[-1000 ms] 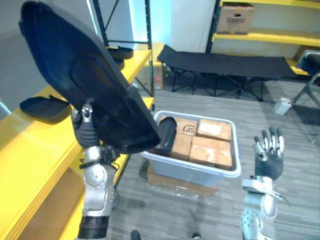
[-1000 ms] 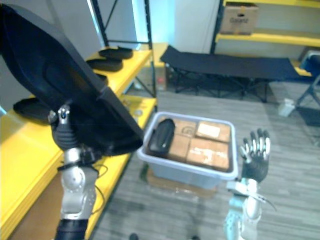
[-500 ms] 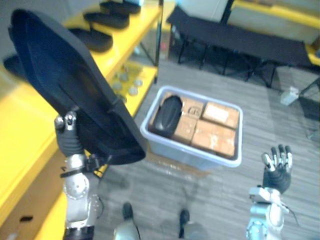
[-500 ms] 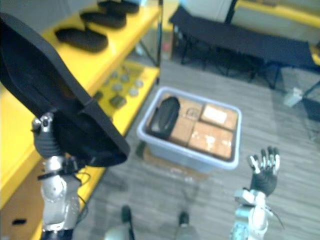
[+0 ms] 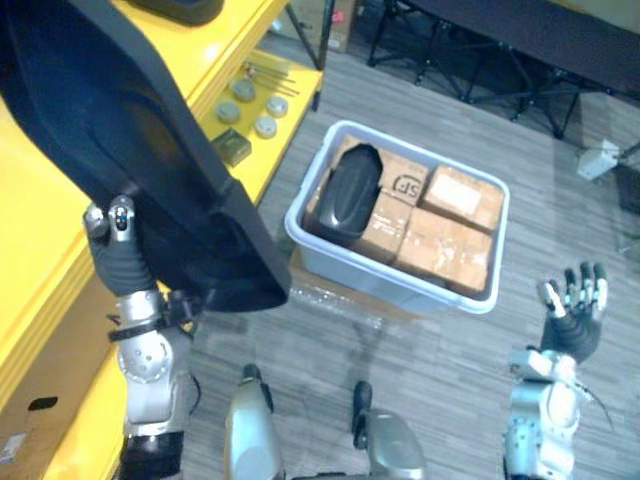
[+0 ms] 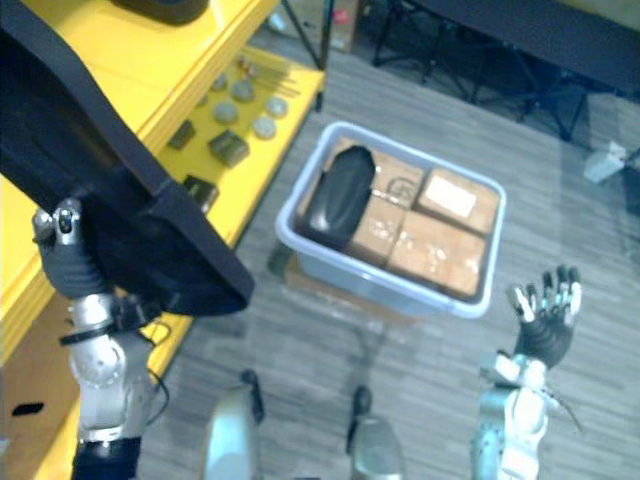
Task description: Walk over and take plastic housings, then place them on the shelf
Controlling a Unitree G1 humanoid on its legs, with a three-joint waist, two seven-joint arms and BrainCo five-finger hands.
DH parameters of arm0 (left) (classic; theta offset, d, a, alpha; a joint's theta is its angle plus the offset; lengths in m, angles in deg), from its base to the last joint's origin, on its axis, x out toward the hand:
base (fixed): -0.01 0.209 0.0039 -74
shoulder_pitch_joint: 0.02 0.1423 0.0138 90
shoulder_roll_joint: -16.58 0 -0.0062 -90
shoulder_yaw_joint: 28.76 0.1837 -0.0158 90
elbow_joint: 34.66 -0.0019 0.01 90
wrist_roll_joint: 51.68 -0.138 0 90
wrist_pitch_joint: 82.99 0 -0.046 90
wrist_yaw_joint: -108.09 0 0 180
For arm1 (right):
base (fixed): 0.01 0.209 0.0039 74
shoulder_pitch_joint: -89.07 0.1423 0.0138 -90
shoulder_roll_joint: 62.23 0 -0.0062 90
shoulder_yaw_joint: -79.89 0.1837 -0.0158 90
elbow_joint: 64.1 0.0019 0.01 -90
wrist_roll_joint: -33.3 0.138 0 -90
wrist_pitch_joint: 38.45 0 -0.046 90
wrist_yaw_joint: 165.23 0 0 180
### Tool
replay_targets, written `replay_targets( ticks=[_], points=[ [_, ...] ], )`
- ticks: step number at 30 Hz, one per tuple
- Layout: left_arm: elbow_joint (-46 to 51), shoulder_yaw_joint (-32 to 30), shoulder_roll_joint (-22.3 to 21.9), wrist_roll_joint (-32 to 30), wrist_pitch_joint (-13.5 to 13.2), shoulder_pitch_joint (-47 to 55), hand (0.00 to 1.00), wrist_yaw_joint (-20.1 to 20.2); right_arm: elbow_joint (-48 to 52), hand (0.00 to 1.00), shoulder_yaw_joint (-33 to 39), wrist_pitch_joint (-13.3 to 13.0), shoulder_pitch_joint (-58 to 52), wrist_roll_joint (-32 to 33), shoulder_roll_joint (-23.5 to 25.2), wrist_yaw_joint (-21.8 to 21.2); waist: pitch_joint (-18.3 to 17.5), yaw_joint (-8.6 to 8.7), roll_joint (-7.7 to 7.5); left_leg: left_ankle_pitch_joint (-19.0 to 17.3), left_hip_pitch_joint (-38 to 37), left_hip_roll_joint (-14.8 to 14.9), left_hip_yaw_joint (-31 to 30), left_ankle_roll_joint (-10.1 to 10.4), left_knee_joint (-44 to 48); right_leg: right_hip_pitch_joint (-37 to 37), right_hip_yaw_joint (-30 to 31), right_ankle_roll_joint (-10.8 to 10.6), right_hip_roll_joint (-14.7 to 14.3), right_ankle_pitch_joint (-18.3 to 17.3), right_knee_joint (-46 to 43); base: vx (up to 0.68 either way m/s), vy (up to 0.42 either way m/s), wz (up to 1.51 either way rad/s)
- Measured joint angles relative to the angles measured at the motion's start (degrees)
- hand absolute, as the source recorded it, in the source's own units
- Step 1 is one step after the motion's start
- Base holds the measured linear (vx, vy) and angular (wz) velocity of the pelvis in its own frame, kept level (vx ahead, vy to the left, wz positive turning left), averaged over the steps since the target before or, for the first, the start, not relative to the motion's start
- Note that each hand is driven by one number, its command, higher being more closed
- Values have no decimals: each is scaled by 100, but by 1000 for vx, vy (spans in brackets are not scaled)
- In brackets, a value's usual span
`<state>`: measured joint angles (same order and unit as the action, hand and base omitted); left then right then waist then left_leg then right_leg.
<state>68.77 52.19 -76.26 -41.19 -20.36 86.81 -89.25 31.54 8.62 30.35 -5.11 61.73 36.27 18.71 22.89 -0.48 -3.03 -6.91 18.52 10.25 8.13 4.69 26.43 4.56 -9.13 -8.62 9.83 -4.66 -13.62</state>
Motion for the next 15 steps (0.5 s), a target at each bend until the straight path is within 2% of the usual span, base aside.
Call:
replay_targets(
  ticks=[1,4,7,8,10,11,12,15],
  points=[
    [42,-42,-8,-36,3,66,100,-69,46,0,-47,-30,74,-1,-44,-80,8,-18,18,25,-58,-40,-3,9,-75,-36,-19,5,27,-24,-1,48,-25,20],
    [347,-685,-13,-372,82,514,100,-429,108,0,-438,-111,396,-6,-242,-384,-30,-88,177,135,-186,-242,-313,2,-289,-291,-413,-26,133,-173,-60,113,-65,58],
    [435,-1710,-11,-426,201,913,100,-694,4,0,-935,-105,745,-66,-266,-390,-95,-491,341,160,-370,-468,-795,31,-336,-690,-960,-13,270,-524,-363,145,-80,87],
    [441,-1881,-11,-424,202,996,100,-715,-40,0,-1036,-95,840,-136,-270,-366,-109,-572,350,162,-416,-512,-874,35,-358,-778,-1051,-7,303,-586,-409,132,-81,90],
    [447,-2466,-25,-406,202,1429,100,-739,-394,0,-1371,-74,1300,-286,-291,-256,-214,-908,453,164,-521,-652,-1194,46,-416,-1095,-1390,24,326,-709,-416,110,-84,82],
    [447,-2600,-34,-389,202,1546,100,-726,-502,0,-1433,-53,1417,-354,-286,-232,-233,-991,476,162,-545,-681,-1260,49,-433,-1178,-1464,32,324,-724,-392,84,-76,71],
    [449,-2865,-96,-360,194,1749,100,-702,-695,0,-1566,-6,1611,-478,-287,-180,-298,-1154,512,159,-551,-733,-1387,53,-455,-1295,-1601,33,314,-744,-318,66,-73,61],
    [455,-3379,-497,25,81,2231,100,-443,-950,0,-1853,177,1795,-719,-210,-64,-413,-1462,525,161,-543,-847,-1596,65,-485,-1548,-1803,33,284,-738,-69,52,-44,47]
  ],
)
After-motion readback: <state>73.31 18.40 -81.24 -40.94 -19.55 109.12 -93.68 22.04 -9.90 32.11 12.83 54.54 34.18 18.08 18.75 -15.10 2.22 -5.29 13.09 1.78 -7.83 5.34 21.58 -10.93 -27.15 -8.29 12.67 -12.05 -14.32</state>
